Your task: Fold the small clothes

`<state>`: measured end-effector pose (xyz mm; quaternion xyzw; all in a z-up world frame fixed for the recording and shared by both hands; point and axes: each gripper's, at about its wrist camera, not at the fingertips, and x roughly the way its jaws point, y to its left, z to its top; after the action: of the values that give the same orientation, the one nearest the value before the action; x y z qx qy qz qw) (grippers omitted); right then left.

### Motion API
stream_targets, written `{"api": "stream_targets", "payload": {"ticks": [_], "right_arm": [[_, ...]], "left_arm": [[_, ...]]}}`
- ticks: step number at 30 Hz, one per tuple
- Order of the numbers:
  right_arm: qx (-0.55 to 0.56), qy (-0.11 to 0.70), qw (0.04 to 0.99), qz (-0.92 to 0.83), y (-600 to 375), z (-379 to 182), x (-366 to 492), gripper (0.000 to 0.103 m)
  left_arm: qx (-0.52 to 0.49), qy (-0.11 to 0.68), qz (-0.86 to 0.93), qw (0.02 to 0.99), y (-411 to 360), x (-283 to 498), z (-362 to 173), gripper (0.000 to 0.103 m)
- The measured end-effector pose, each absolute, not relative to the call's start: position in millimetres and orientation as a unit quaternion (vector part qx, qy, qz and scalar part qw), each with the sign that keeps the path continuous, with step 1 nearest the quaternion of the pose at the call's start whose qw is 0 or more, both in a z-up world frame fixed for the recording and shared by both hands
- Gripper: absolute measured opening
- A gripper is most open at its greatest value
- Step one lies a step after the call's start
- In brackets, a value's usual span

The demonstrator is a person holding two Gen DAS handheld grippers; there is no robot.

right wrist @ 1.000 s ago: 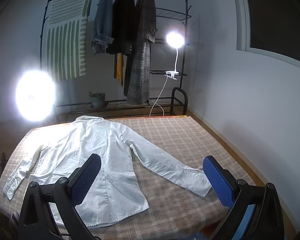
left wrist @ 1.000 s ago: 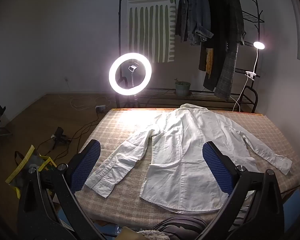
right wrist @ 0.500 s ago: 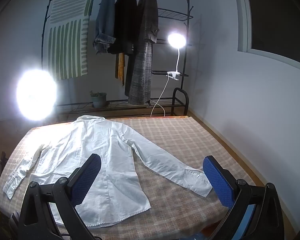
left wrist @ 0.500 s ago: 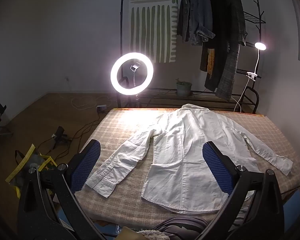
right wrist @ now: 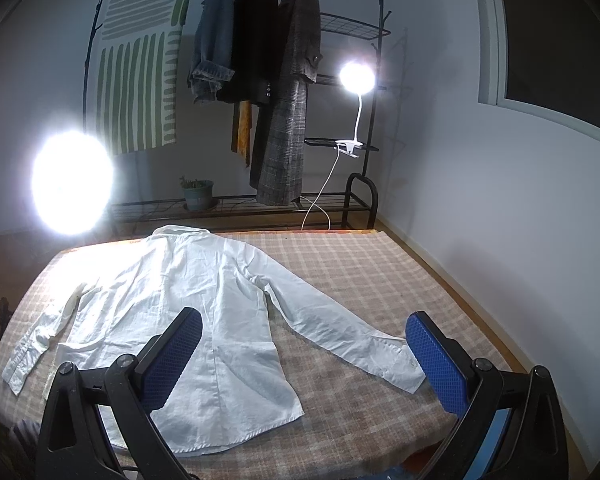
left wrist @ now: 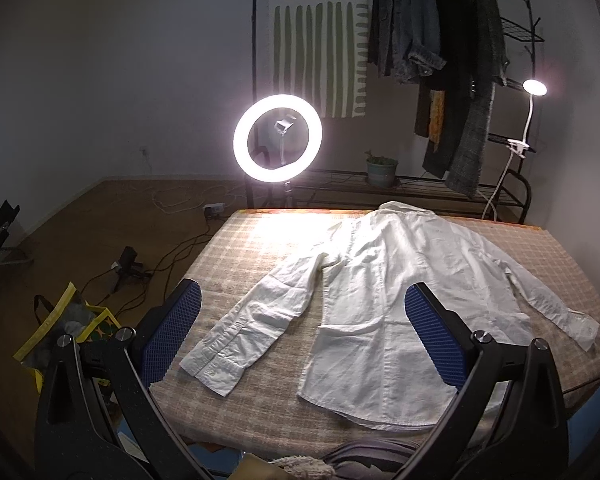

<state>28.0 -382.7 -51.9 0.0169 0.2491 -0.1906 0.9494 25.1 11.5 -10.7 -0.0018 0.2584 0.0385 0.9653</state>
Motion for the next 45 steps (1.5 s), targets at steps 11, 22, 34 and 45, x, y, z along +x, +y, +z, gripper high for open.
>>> {"api": "stream_targets", "payload": {"ticks": [11, 22, 34, 45], "right_arm": [[-0.018, 0.228, 0.958, -0.173, -367.8, -48.5, 86.1, 0.103], [-0.005, 0.252, 0.968, 0.019, -300.7, -60.5, 154.1, 0.094], [0.025, 0.331, 0.934, 0.134, -242.3, -112.5, 218.4, 0.071], [0.031, 0.351, 0.929, 0.113, -250.7, -116.6, 215.9, 0.071]], "left_arm": [[-0.034, 0.294, 0.034, 0.955, 102.9, 107.8, -78.6, 0.103], [-0.133, 0.454, 0.013, 0.881, 206.3, 187.0, -201.0, 0.078], [-0.177, 0.513, 0.019, 0.840, 239.4, 186.9, -271.7, 0.076], [-0.153, 0.501, -0.002, 0.852, 212.5, 198.1, -267.3, 0.003]]}}
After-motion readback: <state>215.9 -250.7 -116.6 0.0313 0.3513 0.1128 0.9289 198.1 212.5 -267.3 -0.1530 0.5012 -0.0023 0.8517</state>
